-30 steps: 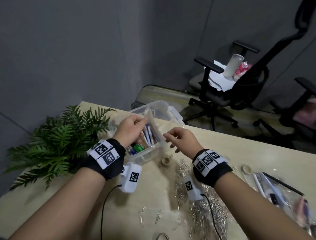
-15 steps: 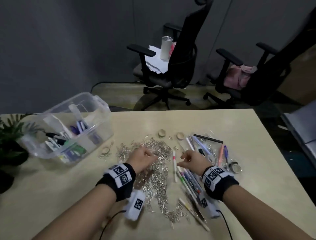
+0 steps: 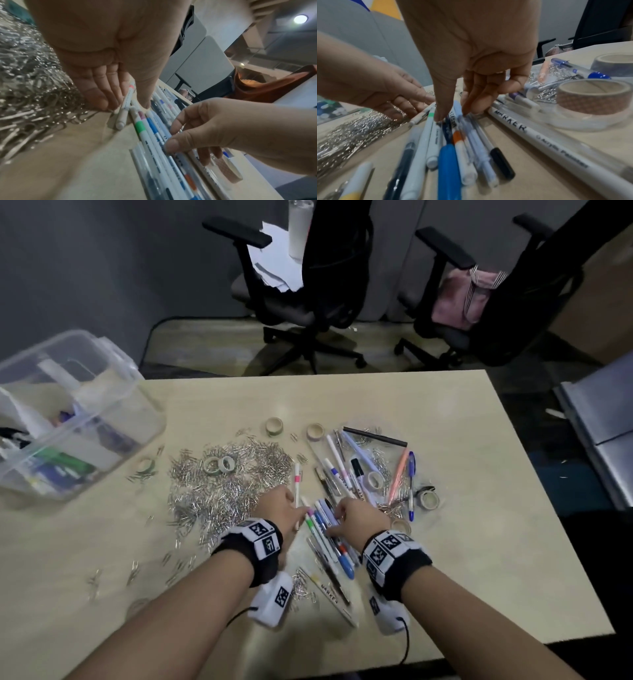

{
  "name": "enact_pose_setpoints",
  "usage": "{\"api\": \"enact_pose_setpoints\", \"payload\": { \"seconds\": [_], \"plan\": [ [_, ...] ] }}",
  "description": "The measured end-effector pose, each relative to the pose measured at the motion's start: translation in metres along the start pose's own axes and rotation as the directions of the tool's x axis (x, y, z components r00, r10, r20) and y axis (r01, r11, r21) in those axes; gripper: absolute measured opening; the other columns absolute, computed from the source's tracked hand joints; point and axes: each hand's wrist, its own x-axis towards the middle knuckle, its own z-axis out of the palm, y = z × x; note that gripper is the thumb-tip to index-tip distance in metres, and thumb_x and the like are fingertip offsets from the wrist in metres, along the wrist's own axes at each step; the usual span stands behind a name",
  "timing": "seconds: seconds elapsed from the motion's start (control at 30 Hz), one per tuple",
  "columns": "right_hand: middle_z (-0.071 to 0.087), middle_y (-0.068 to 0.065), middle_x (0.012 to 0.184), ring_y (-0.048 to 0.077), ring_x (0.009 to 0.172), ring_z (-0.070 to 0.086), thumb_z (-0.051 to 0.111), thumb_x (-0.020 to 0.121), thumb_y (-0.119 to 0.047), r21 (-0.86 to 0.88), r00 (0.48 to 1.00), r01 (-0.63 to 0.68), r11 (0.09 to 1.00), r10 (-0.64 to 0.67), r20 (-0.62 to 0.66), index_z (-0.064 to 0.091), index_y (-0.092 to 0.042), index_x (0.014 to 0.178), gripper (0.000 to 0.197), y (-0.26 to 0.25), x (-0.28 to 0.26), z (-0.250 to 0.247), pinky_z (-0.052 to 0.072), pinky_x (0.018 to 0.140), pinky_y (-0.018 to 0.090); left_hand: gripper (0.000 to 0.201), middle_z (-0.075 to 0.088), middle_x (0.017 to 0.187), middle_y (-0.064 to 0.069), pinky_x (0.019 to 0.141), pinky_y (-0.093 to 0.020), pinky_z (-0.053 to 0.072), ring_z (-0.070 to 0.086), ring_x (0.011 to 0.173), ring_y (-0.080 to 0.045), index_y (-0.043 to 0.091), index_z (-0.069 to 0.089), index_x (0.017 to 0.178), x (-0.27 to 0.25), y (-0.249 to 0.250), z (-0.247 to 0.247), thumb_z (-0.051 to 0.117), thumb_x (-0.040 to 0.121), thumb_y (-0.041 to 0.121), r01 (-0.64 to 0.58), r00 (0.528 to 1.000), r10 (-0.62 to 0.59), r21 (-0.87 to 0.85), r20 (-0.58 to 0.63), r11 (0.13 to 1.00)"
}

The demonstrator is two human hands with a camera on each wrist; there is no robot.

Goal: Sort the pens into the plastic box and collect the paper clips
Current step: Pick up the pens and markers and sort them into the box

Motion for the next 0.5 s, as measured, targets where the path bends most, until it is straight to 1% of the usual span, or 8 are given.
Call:
{"api": "enact_pose_setpoints", "payload": {
  "seconds": [0.07,0.13,0.2,0.27,0.33,0.4,0.47,0.5],
  "plan": [
    [0.063,-0.008,0.078,0.009,0.069,0.063,0.072,0.076,-0.049,-0.039,1.000,0.001,0.999,-0.001,-0.019,0.051,-0.025,0.090,0.035,-0.002,0.001,0.003,0.054,0.069,0.030,0.035,0.060,0.085,0.000,0.054,-0.022,0.038,0.057,0.075,-0.015,0.013,0.055,0.096,0.005,0.003,0.002,0.075,0.078,0.036,0.001,1.000,0.000,0.042,-0.010,0.999],
    [0.063,-0.007,0.078,0.010,0.070,0.063,0.073,0.074,-0.050,-0.051,0.999,0.005,0.999,-0.006,-0.032,0.049,-0.025,0.090,0.038,-0.004,0.004,0.005,0.054,0.070,0.032,0.040,0.061,0.083,-0.001,0.054,-0.024,0.039,0.058,0.074,-0.016,0.013,0.053,0.094,0.009,0.005,0.004,0.077,0.075,0.039,0.009,1.000,-0.007,0.082,-0.015,0.997],
    [0.064,-0.006,0.078,0.012,0.069,0.063,0.073,0.074,-0.052,-0.048,0.999,0.011,0.999,-0.013,-0.041,0.048,-0.024,0.091,0.042,-0.006,0.008,0.006,0.054,0.070,0.033,0.040,0.059,0.081,-0.001,0.051,-0.023,0.035,0.055,0.071,-0.016,0.011,0.052,0.092,0.014,0.008,0.006,0.078,0.074,0.038,0.035,0.999,-0.034,0.105,-0.011,0.994],
    [0.065,-0.005,0.078,0.014,0.068,0.064,0.072,0.075,-0.053,-0.033,0.998,0.014,0.999,-0.016,-0.053,0.047,-0.022,0.092,0.043,-0.008,0.014,0.005,0.053,0.067,0.033,0.040,0.058,0.080,-0.002,0.052,-0.024,0.035,0.054,0.072,-0.017,0.010,0.054,0.090,0.019,0.013,0.004,0.079,0.074,0.036,0.057,0.998,-0.056,0.143,-0.012,0.988],
    [0.064,-0.005,0.077,0.014,0.065,0.062,0.070,0.076,-0.054,0.007,0.998,0.017,1.000,-0.017,-0.066,0.047,-0.023,0.093,0.042,-0.011,0.019,0.002,0.049,0.061,0.029,0.036,0.058,0.080,-0.003,0.057,-0.026,0.038,0.054,0.073,-0.019,0.010,0.054,0.085,0.025,0.017,0.001,0.078,0.075,0.034,0.071,0.997,-0.067,0.150,-0.028,0.986],
    [0.062,-0.007,0.076,0.011,0.064,0.059,0.067,0.078,-0.055,0.045,0.996,0.020,0.999,-0.016,-0.084,0.049,-0.025,0.093,0.039,-0.011,0.021,-0.002,0.045,0.058,0.026,0.032,0.062,0.079,-0.005,0.061,-0.030,0.046,0.058,0.072,-0.021,0.007,0.057,0.082,0.031,0.017,0.001,0.078,0.076,0.031,0.072,0.997,-0.067,0.102,-0.049,0.992],
    [0.061,-0.009,0.077,0.010,0.067,0.059,0.066,0.078,-0.056,0.063,0.995,0.028,0.998,-0.022,-0.095,0.051,-0.026,0.092,0.037,-0.007,0.021,-0.003,0.047,0.061,0.026,0.030,0.066,0.082,-0.006,0.069,-0.036,0.054,0.064,0.076,-0.024,0.008,0.058,0.086,0.034,0.016,-0.001,0.077,0.077,0.030,0.076,0.995,-0.077,-0.005,-0.064,0.997],
    [0.062,-0.010,0.077,0.010,0.069,0.059,0.067,0.078,-0.055,0.065,0.995,0.031,0.997,-0.024,-0.094,0.052,-0.026,0.091,0.035,-0.005,0.020,-0.004,0.049,0.064,0.026,0.028,0.066,0.084,-0.006,0.072,-0.037,0.056,0.064,0.078,-0.024,0.010,0.057,0.087,0.034,0.016,-0.004,0.076,0.078,0.028,0.074,0.994,-0.078,-0.057,-0.073,0.996]
  ]
}}
